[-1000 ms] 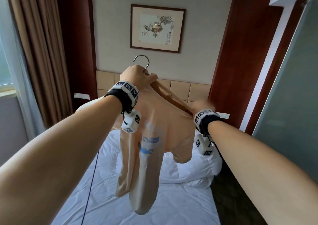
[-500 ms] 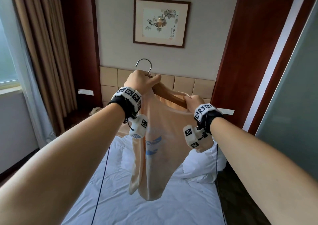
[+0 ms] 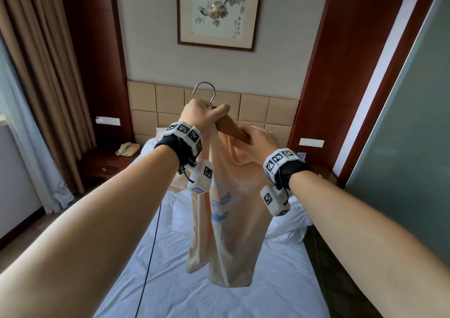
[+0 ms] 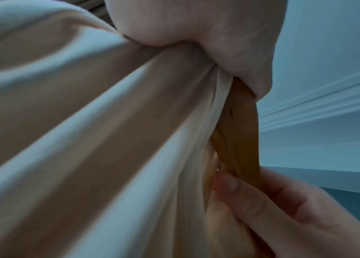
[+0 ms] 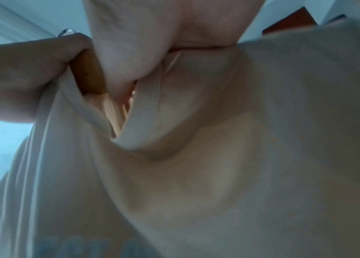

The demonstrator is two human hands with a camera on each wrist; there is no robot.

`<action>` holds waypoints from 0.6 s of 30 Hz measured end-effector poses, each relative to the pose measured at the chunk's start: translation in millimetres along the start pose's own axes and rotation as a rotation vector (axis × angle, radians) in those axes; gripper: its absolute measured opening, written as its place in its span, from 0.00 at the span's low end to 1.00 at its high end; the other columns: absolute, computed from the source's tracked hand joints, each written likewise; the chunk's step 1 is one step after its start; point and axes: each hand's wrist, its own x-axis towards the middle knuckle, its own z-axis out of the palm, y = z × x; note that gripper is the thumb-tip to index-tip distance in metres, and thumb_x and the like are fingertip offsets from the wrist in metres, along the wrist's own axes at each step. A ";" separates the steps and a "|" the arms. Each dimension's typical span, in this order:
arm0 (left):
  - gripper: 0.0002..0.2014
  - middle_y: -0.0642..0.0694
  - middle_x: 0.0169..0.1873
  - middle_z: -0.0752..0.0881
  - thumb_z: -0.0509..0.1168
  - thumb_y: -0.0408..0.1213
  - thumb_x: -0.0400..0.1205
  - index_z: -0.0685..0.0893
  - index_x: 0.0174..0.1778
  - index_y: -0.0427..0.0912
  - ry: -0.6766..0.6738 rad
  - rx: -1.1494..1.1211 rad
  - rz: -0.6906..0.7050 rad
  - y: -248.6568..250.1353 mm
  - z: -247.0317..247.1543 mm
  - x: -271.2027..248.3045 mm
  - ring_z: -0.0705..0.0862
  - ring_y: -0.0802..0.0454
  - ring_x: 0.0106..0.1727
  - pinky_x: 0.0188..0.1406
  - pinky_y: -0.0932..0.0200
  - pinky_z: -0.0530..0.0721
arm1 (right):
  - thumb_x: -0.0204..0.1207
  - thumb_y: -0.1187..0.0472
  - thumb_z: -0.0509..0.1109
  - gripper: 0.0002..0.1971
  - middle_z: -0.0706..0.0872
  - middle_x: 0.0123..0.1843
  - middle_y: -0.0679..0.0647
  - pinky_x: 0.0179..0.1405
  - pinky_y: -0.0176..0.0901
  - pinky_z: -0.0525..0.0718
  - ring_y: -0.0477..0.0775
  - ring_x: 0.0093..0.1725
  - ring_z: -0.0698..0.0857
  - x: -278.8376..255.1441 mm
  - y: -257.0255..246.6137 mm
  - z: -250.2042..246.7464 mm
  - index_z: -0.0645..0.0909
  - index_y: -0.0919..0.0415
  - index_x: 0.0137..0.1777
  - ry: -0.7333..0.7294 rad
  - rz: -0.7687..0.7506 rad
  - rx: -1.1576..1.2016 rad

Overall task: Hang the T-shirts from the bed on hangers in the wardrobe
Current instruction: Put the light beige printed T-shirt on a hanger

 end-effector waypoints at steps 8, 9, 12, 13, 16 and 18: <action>0.29 0.49 0.29 0.82 0.66 0.72 0.73 0.79 0.29 0.45 -0.198 -0.033 -0.100 -42.5 3.8 5.2 0.82 0.50 0.34 0.30 0.59 0.74 | 0.74 0.55 0.67 0.10 0.86 0.44 0.45 0.40 0.48 0.82 0.59 0.44 0.84 6.6 -17.7 38.1 0.79 0.44 0.54 0.114 0.094 0.049; 0.30 0.49 0.32 0.83 0.64 0.73 0.73 0.81 0.31 0.45 -0.224 -0.045 -0.109 -50.5 4.4 6.0 0.83 0.49 0.37 0.33 0.58 0.76 | 0.73 0.55 0.66 0.11 0.87 0.44 0.46 0.40 0.48 0.82 0.60 0.44 0.84 7.1 -19.5 42.6 0.78 0.43 0.54 0.119 0.117 0.054; 0.35 0.46 0.46 0.89 0.58 0.77 0.74 0.89 0.47 0.47 -0.259 -0.091 -0.149 -72.5 5.6 6.9 0.86 0.46 0.52 0.55 0.52 0.83 | 0.73 0.57 0.66 0.13 0.88 0.42 0.47 0.43 0.50 0.85 0.62 0.44 0.86 7.7 -24.1 55.8 0.78 0.43 0.56 0.127 0.189 0.097; 0.37 0.44 0.52 0.89 0.56 0.76 0.76 0.90 0.54 0.45 -0.261 -0.107 -0.172 -78.9 5.1 6.1 0.85 0.44 0.57 0.62 0.49 0.82 | 0.73 0.58 0.66 0.12 0.87 0.42 0.46 0.45 0.51 0.85 0.62 0.45 0.86 7.6 -26.3 59.9 0.78 0.44 0.55 0.138 0.208 0.107; 0.40 0.37 0.59 0.87 0.51 0.72 0.81 0.87 0.59 0.37 -0.265 -0.150 -0.222 -97.1 3.5 3.4 0.84 0.39 0.63 0.69 0.44 0.78 | 0.74 0.59 0.67 0.10 0.84 0.38 0.43 0.50 0.51 0.82 0.61 0.45 0.85 7.0 -30.8 71.7 0.79 0.48 0.55 0.201 0.252 0.112; 0.35 0.36 0.56 0.88 0.50 0.66 0.85 0.87 0.52 0.37 -0.260 -0.157 -0.235 -109.2 2.7 1.1 0.84 0.39 0.60 0.67 0.46 0.78 | 0.76 0.59 0.66 0.08 0.83 0.35 0.42 0.55 0.52 0.80 0.59 0.41 0.82 4.6 -33.5 78.2 0.78 0.50 0.53 0.215 0.296 0.102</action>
